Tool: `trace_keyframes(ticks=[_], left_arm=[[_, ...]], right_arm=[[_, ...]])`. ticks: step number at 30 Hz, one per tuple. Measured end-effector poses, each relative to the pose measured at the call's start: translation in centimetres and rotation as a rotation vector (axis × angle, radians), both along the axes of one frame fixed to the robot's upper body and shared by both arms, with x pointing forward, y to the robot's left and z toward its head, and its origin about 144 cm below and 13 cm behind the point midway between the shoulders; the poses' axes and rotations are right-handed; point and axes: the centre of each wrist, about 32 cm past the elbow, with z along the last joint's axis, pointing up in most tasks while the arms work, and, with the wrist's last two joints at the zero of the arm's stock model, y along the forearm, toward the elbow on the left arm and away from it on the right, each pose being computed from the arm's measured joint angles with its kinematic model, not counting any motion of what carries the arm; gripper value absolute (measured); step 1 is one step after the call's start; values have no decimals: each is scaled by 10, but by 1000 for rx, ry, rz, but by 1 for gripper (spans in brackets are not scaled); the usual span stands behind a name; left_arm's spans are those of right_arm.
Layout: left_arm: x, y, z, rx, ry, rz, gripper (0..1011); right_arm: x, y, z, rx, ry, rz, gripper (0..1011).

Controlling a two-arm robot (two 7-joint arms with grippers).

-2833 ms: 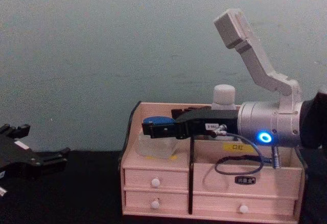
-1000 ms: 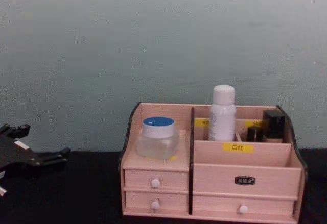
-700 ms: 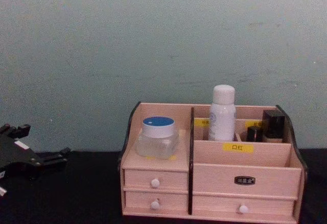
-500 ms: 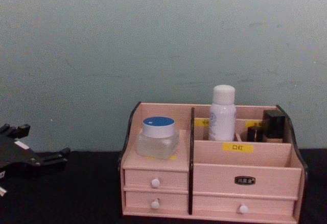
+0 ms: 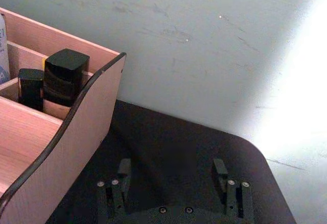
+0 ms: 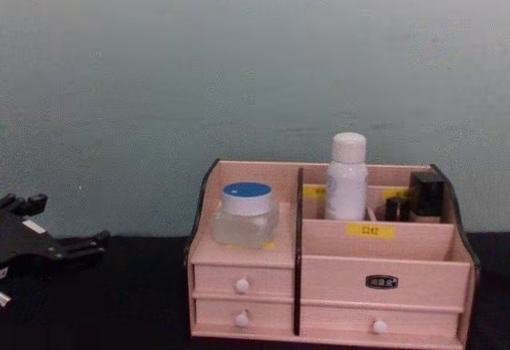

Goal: Pick up the facial cleanser and watermelon frost from the table and place them into the tiered storage box.

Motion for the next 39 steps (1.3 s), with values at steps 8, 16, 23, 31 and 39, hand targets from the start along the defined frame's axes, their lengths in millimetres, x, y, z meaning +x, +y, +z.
trace_keyframes(ticks=[8, 16, 23, 31, 39], left_arm=[[0, 0, 0, 0, 0, 0, 1001], [0, 0, 0, 0, 0, 0, 1001], [0, 0, 0, 0, 0, 0, 1001], [0, 0, 0, 0, 0, 0, 1001], [0, 0, 0, 0, 0, 0, 1001]], right_arm=[[0, 0, 0, 1, -1, 1, 1002], [0, 0, 0, 1, -1, 1, 1003], [0, 0, 1, 2, -2, 1, 1003], [0, 0, 1, 2, -2, 1, 1002], [0, 0, 1, 2, -2, 1, 1002]])
